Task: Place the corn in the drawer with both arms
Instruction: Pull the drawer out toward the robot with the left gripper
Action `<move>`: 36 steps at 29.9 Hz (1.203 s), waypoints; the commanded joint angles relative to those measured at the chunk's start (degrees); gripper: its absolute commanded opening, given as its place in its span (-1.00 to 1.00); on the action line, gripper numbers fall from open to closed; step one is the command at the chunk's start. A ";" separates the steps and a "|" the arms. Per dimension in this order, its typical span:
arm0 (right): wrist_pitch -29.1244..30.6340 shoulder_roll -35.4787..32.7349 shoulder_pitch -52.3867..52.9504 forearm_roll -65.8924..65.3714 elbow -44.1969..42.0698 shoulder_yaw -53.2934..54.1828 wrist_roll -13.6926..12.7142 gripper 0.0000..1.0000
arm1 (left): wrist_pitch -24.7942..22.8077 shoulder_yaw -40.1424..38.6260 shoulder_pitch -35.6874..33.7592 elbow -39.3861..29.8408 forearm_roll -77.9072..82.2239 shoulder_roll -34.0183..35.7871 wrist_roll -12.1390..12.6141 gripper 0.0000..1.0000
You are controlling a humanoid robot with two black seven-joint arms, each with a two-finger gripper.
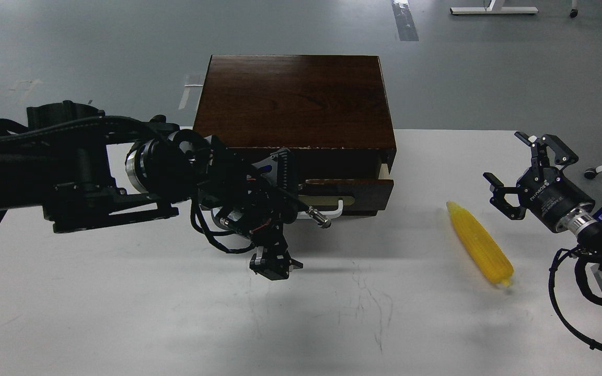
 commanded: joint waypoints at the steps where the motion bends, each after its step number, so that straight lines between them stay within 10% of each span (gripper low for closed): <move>1: 0.00 0.00 -0.16 -0.01 -0.01 -0.02 0.00 0.98 | 0.02 -0.03 0.06 -0.98 0.01 0.44 -0.03 0.96; 36: 0.00 -0.09 -0.16 -0.01 -0.01 0.16 0.00 0.98 | 0.02 0.94 -0.20 -3.09 4.69 1.05 0.02 0.96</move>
